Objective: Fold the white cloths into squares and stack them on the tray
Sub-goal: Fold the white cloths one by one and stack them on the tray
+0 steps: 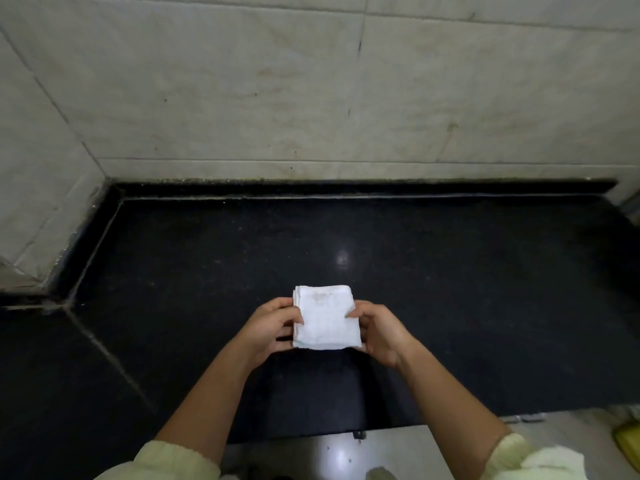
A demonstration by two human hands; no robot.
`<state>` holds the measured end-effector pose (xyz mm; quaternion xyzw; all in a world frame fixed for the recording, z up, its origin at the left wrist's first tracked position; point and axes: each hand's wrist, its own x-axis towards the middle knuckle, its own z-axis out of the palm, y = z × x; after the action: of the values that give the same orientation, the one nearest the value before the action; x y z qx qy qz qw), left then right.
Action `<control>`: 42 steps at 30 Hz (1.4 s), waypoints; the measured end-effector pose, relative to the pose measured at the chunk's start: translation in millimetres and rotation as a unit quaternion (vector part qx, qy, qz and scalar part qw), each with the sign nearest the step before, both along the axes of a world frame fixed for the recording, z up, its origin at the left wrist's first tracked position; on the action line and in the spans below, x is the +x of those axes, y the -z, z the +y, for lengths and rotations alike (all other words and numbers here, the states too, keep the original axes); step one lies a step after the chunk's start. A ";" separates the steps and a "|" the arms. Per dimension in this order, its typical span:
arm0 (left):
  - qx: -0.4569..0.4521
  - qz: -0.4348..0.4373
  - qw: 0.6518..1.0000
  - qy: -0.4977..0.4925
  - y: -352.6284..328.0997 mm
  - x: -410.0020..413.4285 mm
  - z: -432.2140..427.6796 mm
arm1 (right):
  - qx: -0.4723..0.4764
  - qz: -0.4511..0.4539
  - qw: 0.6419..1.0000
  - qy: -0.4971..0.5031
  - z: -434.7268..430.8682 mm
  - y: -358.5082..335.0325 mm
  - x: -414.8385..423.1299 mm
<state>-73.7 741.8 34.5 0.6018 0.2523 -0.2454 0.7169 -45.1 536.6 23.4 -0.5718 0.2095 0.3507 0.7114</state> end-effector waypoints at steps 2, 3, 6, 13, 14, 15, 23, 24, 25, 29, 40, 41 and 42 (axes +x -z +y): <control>0.002 -0.016 1.000 0.017 -5.8 7.2 -32.3 | -0.013 -0.019 1.000 0.018 -32.1 -8.2 -0.7; 0.004 -0.024 0.999 0.022 -8.6 9.9 -48.5 | -0.019 -0.026 0.999 0.027 -47.5 -12.5 -1.1; 0.006 -0.040 0.999 0.035 -16.8 12.9 -112.0 | -0.033 -0.048 0.997 0.049 -109.5 -23.5 -3.9; -0.007 -0.069 0.994 0.090 -36.5 20.8 -265.8 | -0.073 -0.092 0.988 0.103 -267.2 -52.4 -16.1; -0.009 -0.072 0.992 0.102 -42.4 22.9 -291.3 | -0.077 -0.098 0.985 0.116 -293.1 -58.6 -19.1; -0.012 -0.076 0.991 0.114 -47.7 25.2 -312.5 | -0.083 -0.104 0.983 0.124 -314.7 -64.4 -21.0; -0.031 -0.109 0.972 0.205 -101.1 66.4 -465.4 | -0.123 -0.156 0.958 0.205 -462.0 -117.4 -14.2; -0.033 -0.115 0.970 0.213 -107.6 72.6 -482.0 | -0.125 -0.162 0.955 0.213 -477.4 -123.0 -10.7; -0.034 -0.119 0.967 0.222 -113.6 79.7 -500.4 | -0.127 -0.168 0.952 0.223 -494.8 -127.6 -6.7; -0.037 -0.141 0.956 0.254 -133.6 108.7 -566.2 | -0.144 -0.184 0.938 0.256 -556.1 -145.4 12.9; -0.053 -0.195 0.921 0.333 -183.3 220.5 -753.1 | -0.190 -0.228 0.919 0.260 -738.4 -217.5 92.8; -0.055 -0.198 0.920 0.333 -188.6 228.6 -768.3 | -0.187 -0.230 0.918 0.264 -754.2 -222.1 100.4; -0.058 -0.201 0.920 0.332 -193.9 236.1 -782.8 | -0.185 -0.230 0.918 0.265 -769.3 -227.0 107.6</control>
<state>162.4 -41.0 228.4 0.6453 -0.1257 -0.3577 0.6632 62.5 -232.7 250.4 -0.6818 0.2449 -0.0369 0.6883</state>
